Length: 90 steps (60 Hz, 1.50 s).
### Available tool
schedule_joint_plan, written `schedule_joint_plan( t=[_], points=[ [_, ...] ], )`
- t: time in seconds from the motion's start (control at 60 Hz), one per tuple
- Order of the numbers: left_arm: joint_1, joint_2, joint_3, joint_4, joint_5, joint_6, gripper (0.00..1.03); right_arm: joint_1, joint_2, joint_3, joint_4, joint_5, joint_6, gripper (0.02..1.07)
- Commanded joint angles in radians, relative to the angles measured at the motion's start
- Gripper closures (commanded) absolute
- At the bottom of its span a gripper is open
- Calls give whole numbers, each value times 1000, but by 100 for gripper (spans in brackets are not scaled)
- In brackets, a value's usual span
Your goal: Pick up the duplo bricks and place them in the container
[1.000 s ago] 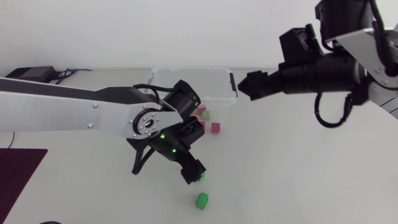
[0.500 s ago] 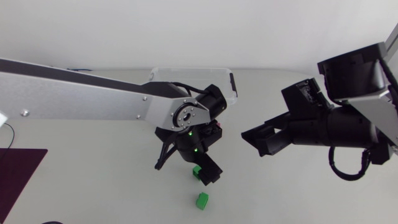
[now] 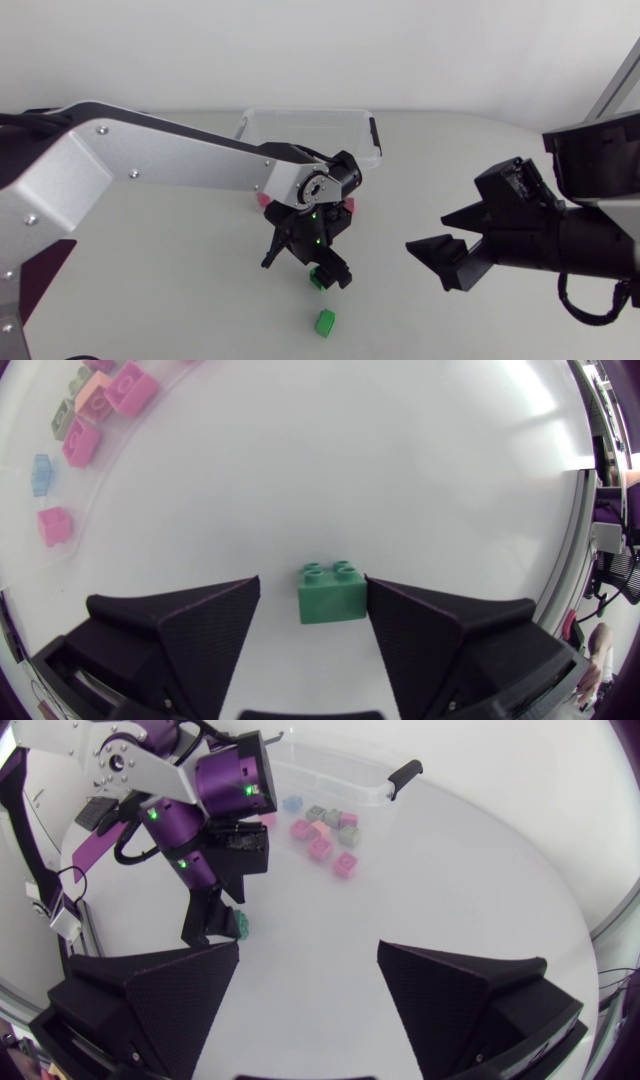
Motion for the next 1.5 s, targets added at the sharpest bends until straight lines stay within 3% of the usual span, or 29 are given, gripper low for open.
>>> schedule_joint_plan(
  t=[0.0, 0.017, 0.05, 0.083, 0.1, 0.3, 0.45, 0.817, 0.967, 1.233, 1.35, 1.483],
  points=[
    [19, 36, 26, -7, 3, -30, 71, -4, -4, -37, -18, -9, -46, 8],
    [24, 39, 26, -7, 3, -30, 79, -4, -4, -40, -22, -9, -57, 8],
    [27, 42, 24, -7, 7, -29, 84, 2, -4, -40, -30, -14, -66, 8],
    [30, 44, 20, -7, 8, -29, 100, 11, -8, -43, -36, -23, -74, 9],
    [32, 44, 18, -7, 8, -29, 101, 16, -8, -44, -41, -25, -78, 9],
    [46, -19, -2, -36, 19, 19, 101, 220, 49, -60, -51, -17, -91, 10],
    [76, -151, -23, -74, 34, 71, 101, 392, 249, -27, -5, 32, -92, 10],
    [156, -418, 18, -71, 36, 152, 101, 468, 618, 120, 67, 44, -101, 10],
    [214, -475, 43, -9, 48, 160, 101, 494, 733, 177, 79, 60, -107, 11],
    [302, -496, 54, 62, 109, 160, 101, 501, 821, 236, 79, 60, -129, 23],
    [345, -496, 52, 85, 138, 164, 101, 498, 853, 261, 52, 58, -138, 42],
    [375, -487, 49, 110, 160, 167, 101, 481, 867, 269, 36, 48, -140, 70]
  ],
)
